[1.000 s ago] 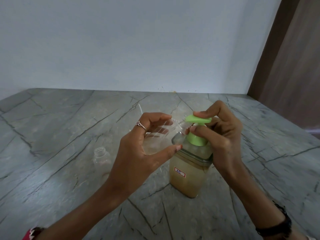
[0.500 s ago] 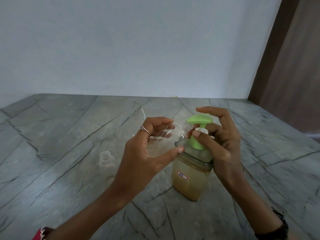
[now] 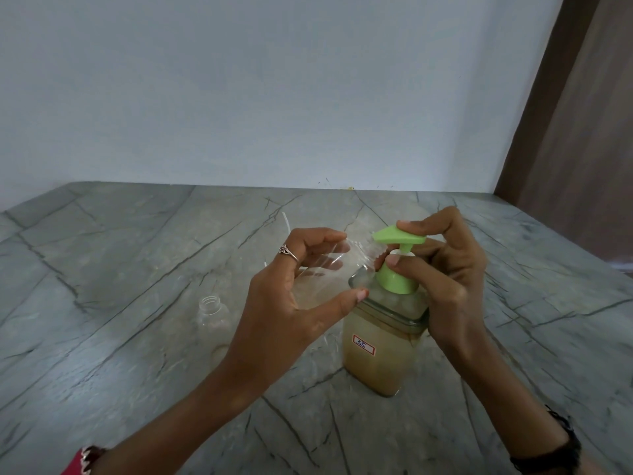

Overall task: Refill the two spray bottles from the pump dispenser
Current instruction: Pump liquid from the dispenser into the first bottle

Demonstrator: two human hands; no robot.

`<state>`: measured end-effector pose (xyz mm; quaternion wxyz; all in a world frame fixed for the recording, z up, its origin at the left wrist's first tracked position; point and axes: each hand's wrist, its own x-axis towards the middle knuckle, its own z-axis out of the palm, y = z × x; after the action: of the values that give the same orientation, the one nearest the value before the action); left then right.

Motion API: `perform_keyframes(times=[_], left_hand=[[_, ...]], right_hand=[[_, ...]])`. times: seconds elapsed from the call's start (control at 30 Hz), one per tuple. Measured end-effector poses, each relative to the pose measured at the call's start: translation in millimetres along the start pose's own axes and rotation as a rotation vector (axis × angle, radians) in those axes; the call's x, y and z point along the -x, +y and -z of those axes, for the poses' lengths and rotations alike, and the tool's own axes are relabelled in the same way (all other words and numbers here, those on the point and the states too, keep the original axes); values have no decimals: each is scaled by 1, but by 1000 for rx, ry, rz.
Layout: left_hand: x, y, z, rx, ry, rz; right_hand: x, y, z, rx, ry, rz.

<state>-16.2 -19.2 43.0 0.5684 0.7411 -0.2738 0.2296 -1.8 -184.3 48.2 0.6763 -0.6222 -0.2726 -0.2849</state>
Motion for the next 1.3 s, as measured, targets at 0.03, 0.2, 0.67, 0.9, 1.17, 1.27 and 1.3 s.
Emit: perform_keyframes(times=[0.03,0.2,0.67,0.9,1.17,1.27,1.3], left_hand=[[0,0,0,-7,-1,-5],[1,-1,-2,-5,-16,-3],[-1,0,0,-8,-3,-14],[0,2,0,11,0,-8],[-1,1,0,9,4,-11],[-1,1,0,4,2,-18],[-1,1,0,2,0,-19]], right_hand=[[-1,0,0,3,3,0],[-4,1,1,-16,-1,-7],[0,-1,3,107,-69,-34],[-2,-21,-2,236,30,-471],[-9,-33,-11,319,42,-678],[-9,-34,-9,282,7,-707],[-10,-34,-8,258,-12,-723]])
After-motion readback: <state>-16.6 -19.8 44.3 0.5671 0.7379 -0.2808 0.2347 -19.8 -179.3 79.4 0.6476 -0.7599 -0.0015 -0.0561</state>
